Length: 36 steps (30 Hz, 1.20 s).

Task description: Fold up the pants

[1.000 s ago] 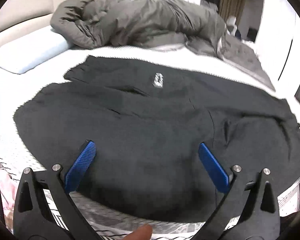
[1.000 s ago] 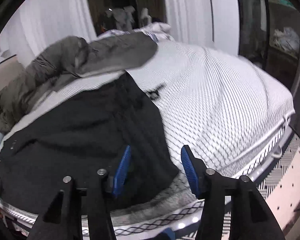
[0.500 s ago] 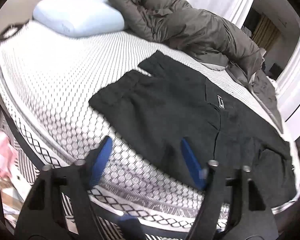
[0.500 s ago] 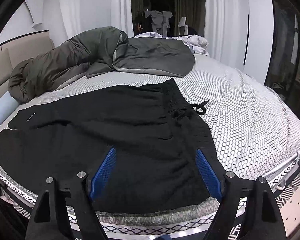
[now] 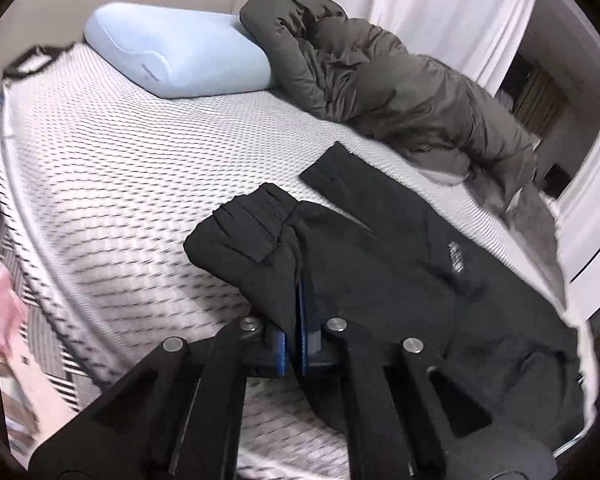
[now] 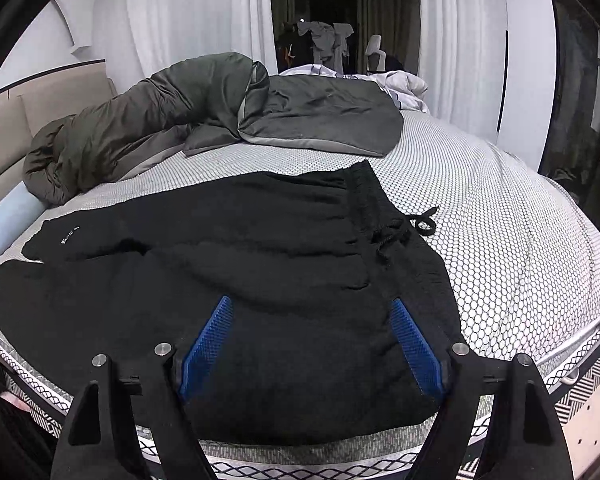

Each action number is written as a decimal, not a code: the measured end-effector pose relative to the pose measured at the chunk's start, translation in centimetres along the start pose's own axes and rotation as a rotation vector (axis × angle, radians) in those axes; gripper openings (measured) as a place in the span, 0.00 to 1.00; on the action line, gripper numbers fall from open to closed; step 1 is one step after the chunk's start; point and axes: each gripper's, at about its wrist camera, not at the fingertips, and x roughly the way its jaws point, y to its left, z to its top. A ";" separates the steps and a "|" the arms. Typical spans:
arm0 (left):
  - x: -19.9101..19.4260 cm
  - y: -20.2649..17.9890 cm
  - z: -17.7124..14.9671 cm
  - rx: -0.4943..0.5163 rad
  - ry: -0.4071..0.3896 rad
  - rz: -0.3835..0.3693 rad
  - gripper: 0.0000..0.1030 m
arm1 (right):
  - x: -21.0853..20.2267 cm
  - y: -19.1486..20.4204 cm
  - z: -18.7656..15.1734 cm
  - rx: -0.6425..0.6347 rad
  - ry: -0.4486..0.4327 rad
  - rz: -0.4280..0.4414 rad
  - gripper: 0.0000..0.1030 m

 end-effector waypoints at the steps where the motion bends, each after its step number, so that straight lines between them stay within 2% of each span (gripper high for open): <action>1: 0.9 0.1 -0.3 0.023 0.035 0.041 0.04 | 0.0 0.0 -0.1 -0.005 0.001 0.003 0.81; 3: 1.7 -0.1 -1.0 0.030 0.105 0.073 0.05 | 0.4 0.2 -0.2 -0.017 0.010 0.006 0.81; 5: 0.2 -0.8 -0.9 0.041 0.056 0.081 0.07 | 0.9 0.5 -0.2 -0.024 0.027 0.006 0.81; 6: -1.2 -1.4 -0.9 0.062 0.018 0.074 0.13 | 0.9 0.7 -0.2 -0.029 0.031 0.006 0.81; 8: -2.8 -2.5 -1.0 0.086 -0.016 0.065 0.46 | 0.5 1.1 -0.4 -0.055 0.027 0.029 0.81; 9: -4.0 -3.5 -1.3 0.108 -0.050 0.051 0.54 | 0.4 1.4 -0.5 -0.074 0.025 0.033 0.81; 10: -4.5 -4.4 -1.5 0.132 -0.063 0.048 0.69 | 0.6 1.6 -0.6 -0.087 0.030 0.034 0.81; 11: -5.1 -5.6 -1.4 0.167 -0.077 0.052 0.78 | 0.8 1.8 -0.7 -0.093 0.041 0.041 0.81; 13: -6.1 -7.7 -2.1 0.224 -0.107 0.044 0.81 | 1.7 2.4 -0.7 -0.112 0.072 0.071 0.81; 16: -6.7 -11.2 -2.7 0.268 -0.097 0.013 0.82 | 3.6 4.4 -1.0 -0.191 0.127 0.118 0.81; 19: -6.5 -14.8 -3.5 0.316 -0.100 -0.002 0.82 | 4.4 6.7 -1.4 -0.270 0.144 0.114 0.80; 21: -5.9 -17.8 -4.5 0.343 -0.070 -0.084 0.82 | 4.3 8.5 -1.2 -0.297 0.138 0.151 0.80; 25: -4.9 -25.3 -7.7 0.506 -0.027 -0.190 0.82 | 4.8 13.4 -0.4 -0.355 0.117 0.220 0.80; 27: -2.5 -28.8 -9.2 0.573 0.066 -0.260 0.82 | 6.0 16.1 -0.3 -0.397 0.134 0.261 0.78; 28: -1.2 -30.1 -10.0 0.604 0.110 -0.298 0.82 | 7.0 17.3 -0.4 -0.414 0.159 0.292 0.73; 30: 1.7 -32.0 -11.9 0.669 0.214 -0.298 0.81 | 8.9 18.4 -0.8 -0.421 0.215 0.304 0.67; 31: 2.8 -32.4 -12.8 0.691 0.248 -0.261 0.80 | 10.0 18.2 -1.0 -0.429 0.252 0.282 0.66; 33: 4.2 -32.3 -13.2 0.713 0.265 -0.202 0.80 | 10.6 16.2 -0.8 -0.417 0.245 0.199 0.66; 35: 4.3 -32.1 -12.6 0.684 0.247 -0.178 0.81 | 10.6 12.5 -0.5 -0.360 0.230 0.071 0.66; 36: 4.4 -31.6 -12.2 0.657 0.238 -0.137 0.81 | 10.8 9.9 -0.3 -0.317 0.231 -0.031 0.66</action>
